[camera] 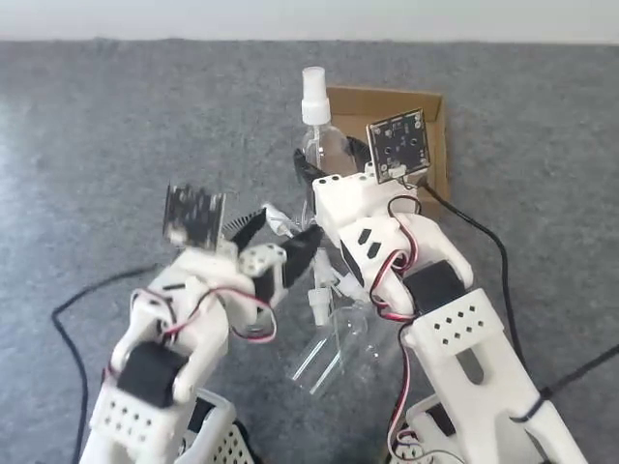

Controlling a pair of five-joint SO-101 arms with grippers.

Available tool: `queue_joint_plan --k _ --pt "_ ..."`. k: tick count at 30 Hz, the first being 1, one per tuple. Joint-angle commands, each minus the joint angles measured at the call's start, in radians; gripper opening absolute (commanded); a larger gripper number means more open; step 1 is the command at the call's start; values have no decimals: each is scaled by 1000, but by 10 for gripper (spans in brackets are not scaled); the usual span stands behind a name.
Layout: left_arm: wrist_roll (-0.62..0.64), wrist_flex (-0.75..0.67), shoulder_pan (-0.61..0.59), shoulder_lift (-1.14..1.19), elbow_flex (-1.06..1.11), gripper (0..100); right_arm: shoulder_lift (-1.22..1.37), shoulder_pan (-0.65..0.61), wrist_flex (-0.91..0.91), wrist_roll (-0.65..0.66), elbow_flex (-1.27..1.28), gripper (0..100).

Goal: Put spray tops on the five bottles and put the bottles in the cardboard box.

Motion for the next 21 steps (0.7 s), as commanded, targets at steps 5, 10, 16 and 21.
queue_joint_plan --k 5,10,16,21 --pt "-6 -64 48 -262 136 261 -24 8 -19 -2 -71 9" --pt "-6 -100 48 -222 151 261 -33 -13 -12 -2 -72 9" --pt "-6 -206 46 -75 162 261 -136 -82 53 2 -72 9" --pt "-5 -276 3 31 151 261 -197 -91 111 6 -72 9"
